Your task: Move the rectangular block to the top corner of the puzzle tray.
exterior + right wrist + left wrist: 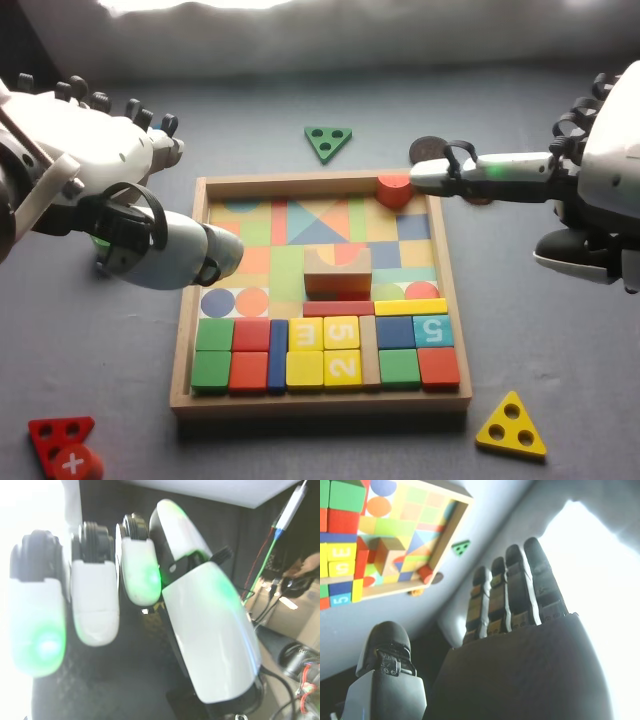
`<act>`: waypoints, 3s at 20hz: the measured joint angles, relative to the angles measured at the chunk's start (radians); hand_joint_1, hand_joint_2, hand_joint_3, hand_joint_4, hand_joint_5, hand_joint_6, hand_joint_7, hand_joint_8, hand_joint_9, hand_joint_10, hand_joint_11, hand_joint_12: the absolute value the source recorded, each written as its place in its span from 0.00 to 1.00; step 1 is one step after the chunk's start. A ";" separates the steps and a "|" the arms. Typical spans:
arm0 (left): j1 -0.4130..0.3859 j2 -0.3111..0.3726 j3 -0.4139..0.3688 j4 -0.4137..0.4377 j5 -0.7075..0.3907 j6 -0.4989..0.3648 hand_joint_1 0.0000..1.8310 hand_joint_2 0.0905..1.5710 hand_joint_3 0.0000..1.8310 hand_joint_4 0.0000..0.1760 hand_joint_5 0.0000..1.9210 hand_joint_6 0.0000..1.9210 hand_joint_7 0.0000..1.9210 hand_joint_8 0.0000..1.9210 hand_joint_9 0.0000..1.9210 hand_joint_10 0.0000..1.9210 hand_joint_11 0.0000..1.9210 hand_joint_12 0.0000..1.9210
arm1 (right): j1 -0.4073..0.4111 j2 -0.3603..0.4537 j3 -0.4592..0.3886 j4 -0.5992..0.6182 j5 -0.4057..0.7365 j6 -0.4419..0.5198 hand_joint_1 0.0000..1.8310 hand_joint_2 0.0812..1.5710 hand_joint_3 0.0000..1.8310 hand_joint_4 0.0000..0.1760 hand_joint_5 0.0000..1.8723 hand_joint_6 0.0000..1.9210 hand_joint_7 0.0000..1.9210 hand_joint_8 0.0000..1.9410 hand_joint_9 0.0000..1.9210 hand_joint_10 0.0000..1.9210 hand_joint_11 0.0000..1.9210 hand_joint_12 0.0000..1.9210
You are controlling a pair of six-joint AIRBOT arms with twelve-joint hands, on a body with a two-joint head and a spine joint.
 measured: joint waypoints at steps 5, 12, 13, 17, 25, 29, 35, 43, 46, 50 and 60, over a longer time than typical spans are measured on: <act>0.000 0.000 0.000 -0.002 -0.003 0.000 0.00 0.73 0.00 0.00 0.06 0.00 0.07 0.00 0.07 0.00 0.00 0.14 | -0.013 -0.011 0.000 0.007 0.035 0.006 0.57 0.85 0.00 0.00 0.12 0.01 0.83 1.00 0.91 1.00 0.98 1.00; 0.000 0.000 0.000 0.001 -0.010 0.000 0.00 0.72 0.00 0.00 0.06 0.00 0.07 0.00 0.07 0.00 0.00 0.13 | 0.037 -0.053 0.023 0.001 -0.158 0.050 0.58 0.82 0.00 0.00 0.12 0.00 0.83 1.00 0.92 1.00 0.99 1.00; 0.000 0.000 0.000 0.001 -0.006 0.000 0.00 0.71 0.00 0.00 0.06 0.00 0.07 0.00 0.07 0.00 0.00 0.14 | 0.020 -0.099 0.061 0.001 -0.188 0.077 0.58 0.83 0.00 0.00 0.12 0.00 0.83 1.00 0.92 1.00 0.99 1.00; 0.000 0.000 0.000 -0.003 -0.017 0.000 0.00 0.72 0.00 0.00 0.05 0.00 0.06 0.00 0.06 0.00 0.00 0.14 | 0.047 -0.115 0.110 0.009 -0.220 0.150 0.58 0.81 0.00 0.00 0.08 0.00 0.84 1.00 0.93 1.00 0.99 1.00; 0.000 0.000 0.000 -0.006 -0.014 0.000 0.00 0.72 0.00 0.00 0.06 0.00 0.07 0.00 0.08 0.00 0.00 0.16 | 0.064 -0.213 0.175 -0.559 -0.179 0.588 0.58 0.81 0.00 0.00 0.15 0.02 0.84 1.00 0.92 1.00 0.99 1.00; 0.000 0.000 0.000 -0.006 -0.008 0.000 0.00 0.70 0.00 0.00 0.04 0.00 0.06 0.00 0.06 0.00 0.00 0.14 | 0.077 -0.288 0.268 -0.707 -0.148 0.669 0.57 0.82 0.00 0.00 0.15 0.01 0.85 1.00 0.94 1.00 1.00 1.00; 0.000 0.000 0.000 -0.002 -0.009 0.000 0.00 0.71 0.00 0.00 0.04 0.00 0.06 0.00 0.05 0.00 0.00 0.12 | 0.089 -0.372 0.346 -0.876 -0.123 0.762 0.55 0.81 0.00 0.00 0.16 0.01 0.85 1.00 0.94 1.00 1.00 1.00; 0.000 0.000 0.000 0.000 -0.008 0.000 0.00 0.71 0.00 0.00 0.05 0.00 0.06 0.00 0.05 0.00 0.00 0.11 | 0.087 -0.453 0.436 -0.929 -0.107 0.786 0.62 0.82 0.00 0.00 0.30 0.08 0.78 1.00 0.89 1.00 0.98 1.00; 0.000 0.000 0.000 0.001 -0.007 0.000 0.00 0.71 0.00 0.00 0.05 0.00 0.07 0.00 0.06 0.00 0.00 0.14 | 0.087 -0.484 0.474 -0.936 -0.112 0.786 0.64 0.80 0.00 0.00 0.24 0.06 0.80 1.00 0.90 1.00 0.99 1.00; 0.000 0.000 0.000 0.001 -0.008 0.000 0.00 0.71 0.00 0.00 0.05 0.00 0.07 0.00 0.07 0.00 0.00 0.16 | 0.093 -0.517 0.491 -0.965 -0.109 0.789 0.64 0.81 0.00 0.00 0.26 0.06 0.78 1.00 0.89 1.00 0.98 1.00; 0.000 0.000 0.000 0.000 -0.005 0.000 0.00 0.71 0.00 0.00 0.04 0.00 0.06 0.00 0.06 0.00 0.00 0.13 | 0.146 -0.577 0.526 -1.015 -0.100 0.818 0.63 0.80 0.00 0.00 0.20 0.17 0.79 1.00 0.89 1.00 0.97 1.00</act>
